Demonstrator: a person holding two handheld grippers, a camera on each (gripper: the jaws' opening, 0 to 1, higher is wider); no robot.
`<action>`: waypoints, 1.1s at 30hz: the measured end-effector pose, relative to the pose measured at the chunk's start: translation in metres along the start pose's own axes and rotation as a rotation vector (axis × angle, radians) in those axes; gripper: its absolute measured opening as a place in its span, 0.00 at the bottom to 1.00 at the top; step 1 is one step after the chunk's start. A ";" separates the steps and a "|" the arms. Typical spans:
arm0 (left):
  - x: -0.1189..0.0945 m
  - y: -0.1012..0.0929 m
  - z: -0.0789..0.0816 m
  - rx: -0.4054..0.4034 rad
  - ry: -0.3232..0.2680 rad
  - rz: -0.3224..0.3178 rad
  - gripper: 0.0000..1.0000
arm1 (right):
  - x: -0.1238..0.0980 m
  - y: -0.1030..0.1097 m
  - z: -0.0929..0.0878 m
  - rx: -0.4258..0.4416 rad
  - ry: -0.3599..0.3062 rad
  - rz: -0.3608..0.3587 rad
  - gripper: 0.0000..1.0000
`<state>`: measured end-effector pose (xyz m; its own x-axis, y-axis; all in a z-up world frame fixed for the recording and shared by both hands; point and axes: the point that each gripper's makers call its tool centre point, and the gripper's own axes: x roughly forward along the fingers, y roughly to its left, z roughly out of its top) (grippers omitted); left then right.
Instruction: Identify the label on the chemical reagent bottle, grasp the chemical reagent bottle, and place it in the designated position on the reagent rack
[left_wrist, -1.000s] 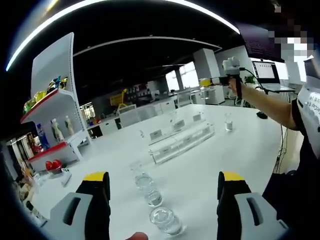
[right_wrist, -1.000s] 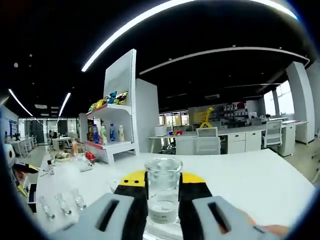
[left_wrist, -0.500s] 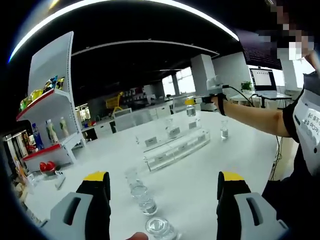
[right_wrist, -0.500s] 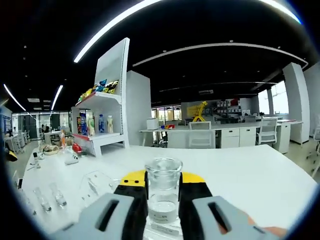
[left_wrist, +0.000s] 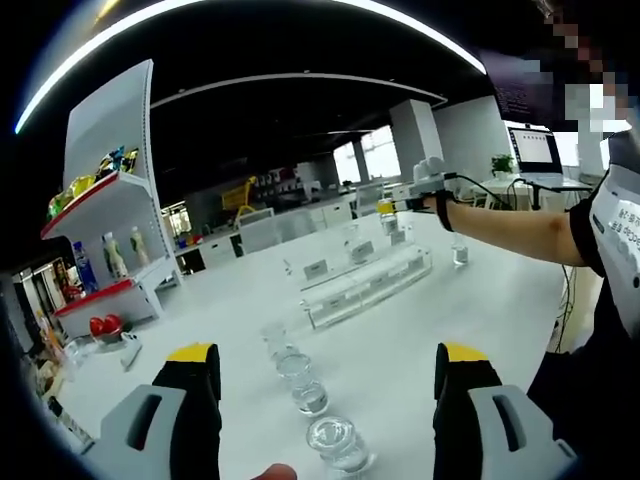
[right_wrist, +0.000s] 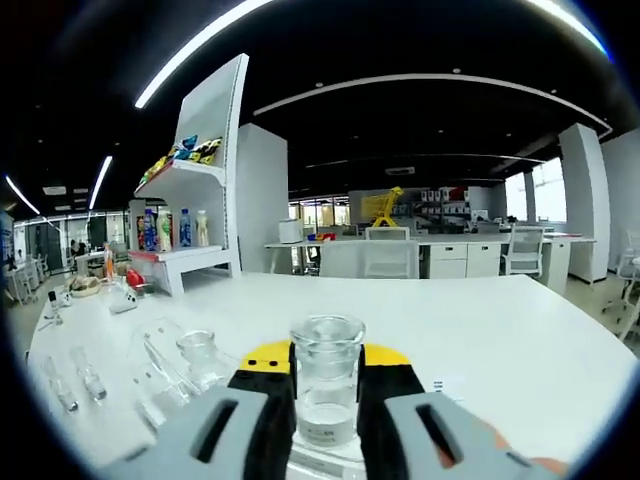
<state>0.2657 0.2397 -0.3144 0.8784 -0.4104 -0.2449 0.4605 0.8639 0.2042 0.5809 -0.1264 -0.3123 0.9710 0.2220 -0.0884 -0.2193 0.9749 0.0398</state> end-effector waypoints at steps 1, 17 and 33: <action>0.000 0.000 0.000 0.000 0.001 0.000 0.88 | 0.000 0.001 -0.001 0.004 0.000 0.001 0.20; -0.003 -0.006 -0.007 0.008 0.023 -0.003 0.88 | 0.000 0.004 -0.028 0.006 0.060 -0.005 0.20; -0.005 -0.009 -0.006 0.002 0.019 0.003 0.88 | -0.011 0.008 -0.036 -0.014 0.046 0.003 0.20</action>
<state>0.2564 0.2361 -0.3210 0.8773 -0.4017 -0.2626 0.4578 0.8645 0.2072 0.5653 -0.1208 -0.3470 0.9649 0.2255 -0.1343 -0.2240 0.9742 0.0267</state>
